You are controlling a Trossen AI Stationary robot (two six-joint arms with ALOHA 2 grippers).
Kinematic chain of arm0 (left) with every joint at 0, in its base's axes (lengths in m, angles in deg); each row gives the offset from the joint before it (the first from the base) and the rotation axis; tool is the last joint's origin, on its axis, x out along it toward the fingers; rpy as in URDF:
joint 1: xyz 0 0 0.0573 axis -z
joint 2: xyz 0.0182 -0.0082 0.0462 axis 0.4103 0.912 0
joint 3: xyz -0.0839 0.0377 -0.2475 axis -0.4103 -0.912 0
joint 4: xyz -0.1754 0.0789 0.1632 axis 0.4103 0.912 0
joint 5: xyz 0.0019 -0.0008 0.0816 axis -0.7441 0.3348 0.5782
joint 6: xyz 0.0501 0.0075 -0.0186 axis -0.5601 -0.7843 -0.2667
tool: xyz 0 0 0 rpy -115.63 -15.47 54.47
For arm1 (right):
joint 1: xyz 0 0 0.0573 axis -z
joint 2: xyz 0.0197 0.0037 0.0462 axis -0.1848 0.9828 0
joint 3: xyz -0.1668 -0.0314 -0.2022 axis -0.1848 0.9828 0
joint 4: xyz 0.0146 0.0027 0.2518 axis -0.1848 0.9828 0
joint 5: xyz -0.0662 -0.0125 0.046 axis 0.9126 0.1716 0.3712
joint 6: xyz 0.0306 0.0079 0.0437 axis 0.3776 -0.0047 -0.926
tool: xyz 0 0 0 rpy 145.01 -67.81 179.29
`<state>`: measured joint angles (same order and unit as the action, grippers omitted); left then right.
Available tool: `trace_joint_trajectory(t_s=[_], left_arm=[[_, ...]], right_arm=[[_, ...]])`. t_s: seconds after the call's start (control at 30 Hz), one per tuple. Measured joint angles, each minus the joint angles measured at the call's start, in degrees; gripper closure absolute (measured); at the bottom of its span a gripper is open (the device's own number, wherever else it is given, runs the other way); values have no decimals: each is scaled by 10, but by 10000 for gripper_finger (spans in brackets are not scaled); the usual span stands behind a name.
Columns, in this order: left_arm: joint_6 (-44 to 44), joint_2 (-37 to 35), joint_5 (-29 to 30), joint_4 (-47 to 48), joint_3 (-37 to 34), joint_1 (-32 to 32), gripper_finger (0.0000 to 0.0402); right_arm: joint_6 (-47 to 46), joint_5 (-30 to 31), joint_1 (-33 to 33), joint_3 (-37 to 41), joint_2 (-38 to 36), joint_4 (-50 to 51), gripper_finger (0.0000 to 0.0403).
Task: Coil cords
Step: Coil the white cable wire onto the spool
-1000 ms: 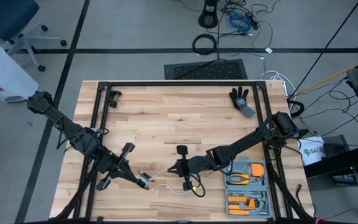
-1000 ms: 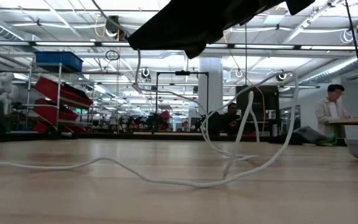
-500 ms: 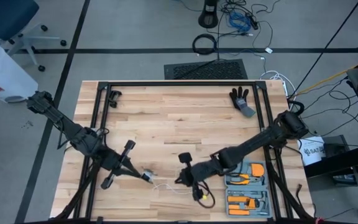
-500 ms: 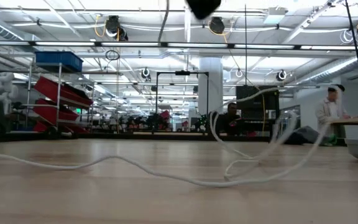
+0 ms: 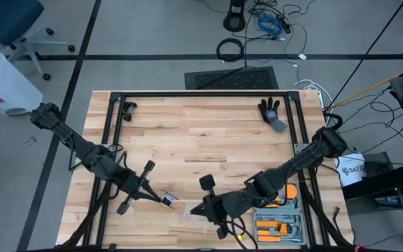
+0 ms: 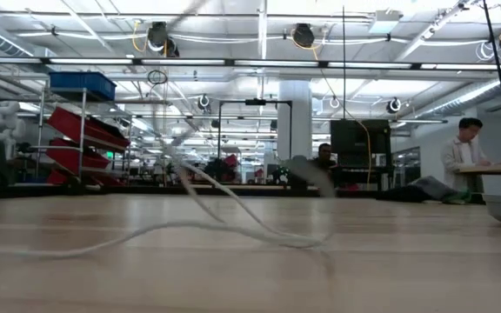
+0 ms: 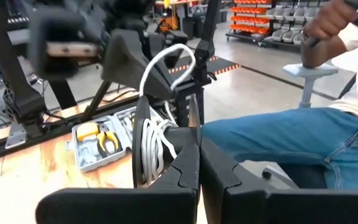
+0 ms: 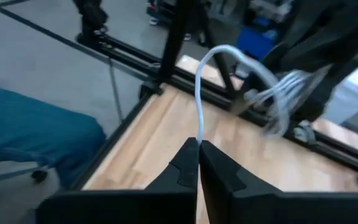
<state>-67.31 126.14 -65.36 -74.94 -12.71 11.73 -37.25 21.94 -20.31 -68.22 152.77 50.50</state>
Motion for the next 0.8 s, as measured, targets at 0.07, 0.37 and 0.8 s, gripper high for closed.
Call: trace_joint_trajectory(t_s=[0.07,0.37,0.8], left_arm=[[0,8,0,0,0,0,400],[1,24,-9,-4,0,-9,400],[15,39,-43,-24,0,-23,400]], right_arm=[[9,11,0,-5,1,1,403],[48,89,-5,-38,1,7,403],[114,124,-24,-113,1,50,403]])
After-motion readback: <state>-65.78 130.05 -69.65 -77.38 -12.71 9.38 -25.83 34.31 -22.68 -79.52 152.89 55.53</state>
